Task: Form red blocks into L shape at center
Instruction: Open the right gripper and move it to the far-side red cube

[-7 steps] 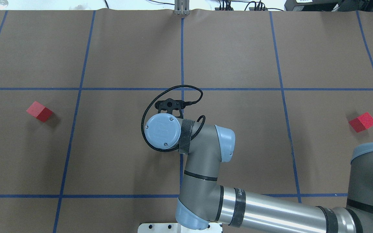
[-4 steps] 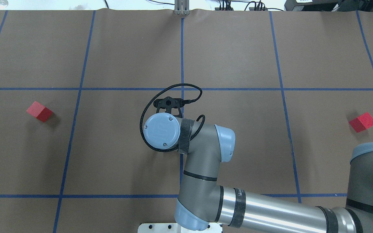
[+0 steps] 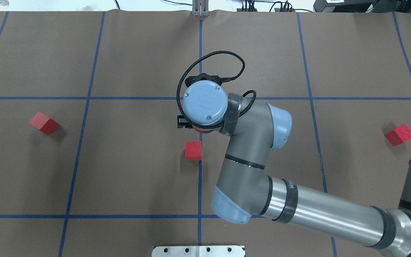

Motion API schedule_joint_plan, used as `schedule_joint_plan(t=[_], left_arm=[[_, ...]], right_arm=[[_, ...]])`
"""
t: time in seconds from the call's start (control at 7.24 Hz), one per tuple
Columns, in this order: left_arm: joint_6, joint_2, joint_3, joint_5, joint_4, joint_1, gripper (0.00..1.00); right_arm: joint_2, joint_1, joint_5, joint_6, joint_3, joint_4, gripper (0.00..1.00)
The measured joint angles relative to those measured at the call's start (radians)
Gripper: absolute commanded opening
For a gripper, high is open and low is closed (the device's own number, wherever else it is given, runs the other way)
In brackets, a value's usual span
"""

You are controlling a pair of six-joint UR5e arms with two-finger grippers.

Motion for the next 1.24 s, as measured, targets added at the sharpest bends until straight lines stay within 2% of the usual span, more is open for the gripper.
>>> schedule_joint_plan(t=[0.28,0.69,0.97,1.24], left_arm=[[-0.075,-0.007,-0.001,0.001,-0.038,0.061,1.0],[-0.293,-0.021,-0.002,0.006,-0.143,0.166,1.0],[-0.366,-0.04,-0.004,0.009,-0.169,0.199,1.0],[-0.378,-0.055,-0.003,0.009,-0.171,0.208,1.0]], right_arm=[[-0.108,0.176,0.133,-0.186,0.109,-0.017,0.99],[-0.321,0.431,0.296,-0.558,0.163,-0.003,0.99],[-0.504,0.55,0.368,-0.725,0.166,0.13,0.99],[-0.685,0.621,0.4,-0.843,0.153,0.273,0.99]])
